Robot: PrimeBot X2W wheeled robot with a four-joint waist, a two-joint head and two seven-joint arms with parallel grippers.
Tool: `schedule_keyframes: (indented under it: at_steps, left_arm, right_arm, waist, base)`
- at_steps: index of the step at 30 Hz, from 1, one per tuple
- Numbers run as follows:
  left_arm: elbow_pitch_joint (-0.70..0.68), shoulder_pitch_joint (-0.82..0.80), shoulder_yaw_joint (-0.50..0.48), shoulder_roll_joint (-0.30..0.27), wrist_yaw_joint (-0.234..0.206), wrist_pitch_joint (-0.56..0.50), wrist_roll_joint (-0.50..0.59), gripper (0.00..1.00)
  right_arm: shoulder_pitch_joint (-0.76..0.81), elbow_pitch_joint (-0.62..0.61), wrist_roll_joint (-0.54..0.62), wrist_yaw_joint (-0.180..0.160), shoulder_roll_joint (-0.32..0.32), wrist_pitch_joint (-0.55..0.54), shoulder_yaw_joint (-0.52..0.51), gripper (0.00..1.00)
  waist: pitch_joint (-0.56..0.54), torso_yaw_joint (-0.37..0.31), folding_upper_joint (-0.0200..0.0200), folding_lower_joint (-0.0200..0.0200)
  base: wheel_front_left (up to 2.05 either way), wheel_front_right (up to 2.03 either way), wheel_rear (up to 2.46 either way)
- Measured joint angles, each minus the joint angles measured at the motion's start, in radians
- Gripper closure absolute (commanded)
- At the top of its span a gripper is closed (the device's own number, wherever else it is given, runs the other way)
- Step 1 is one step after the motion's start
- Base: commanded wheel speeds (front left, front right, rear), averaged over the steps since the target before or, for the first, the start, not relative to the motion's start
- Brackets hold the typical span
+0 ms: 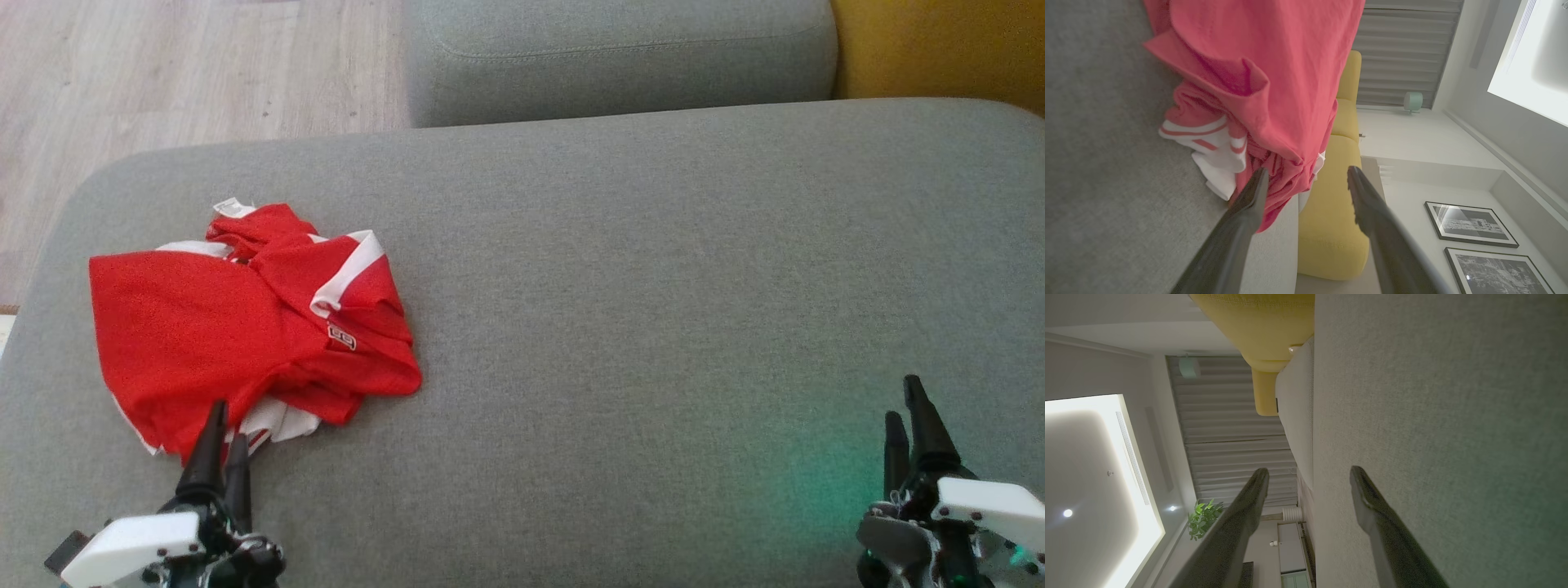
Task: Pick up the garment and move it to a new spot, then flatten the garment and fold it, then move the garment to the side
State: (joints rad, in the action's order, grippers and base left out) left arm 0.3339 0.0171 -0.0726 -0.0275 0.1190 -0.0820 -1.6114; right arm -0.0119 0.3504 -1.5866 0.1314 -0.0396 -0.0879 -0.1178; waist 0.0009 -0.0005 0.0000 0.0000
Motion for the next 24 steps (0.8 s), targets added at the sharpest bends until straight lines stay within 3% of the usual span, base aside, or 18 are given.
schedule_keyframes:
  at_steps: [13,24]
  left_arm:
    - [-0.024,0.000,-0.015,0.000,0.000,0.034,0.064,0.00]
    - [-0.086,-0.003,-0.053,0.000,0.001,0.068,0.192,0.00]
  right_arm:
    - [-0.001,-0.037,0.146,0.000,0.000,0.039,0.002,0.00]
    - [-0.004,-0.113,0.397,0.000,0.000,0.066,0.013,0.00]
  waist:
    - [0.000,0.003,0.0000,0.0000]
    - [0.004,0.004,0.0000,0.0000]
  base:
    - [0.00,0.00,0.00]
    - [0.00,0.00,0.00]
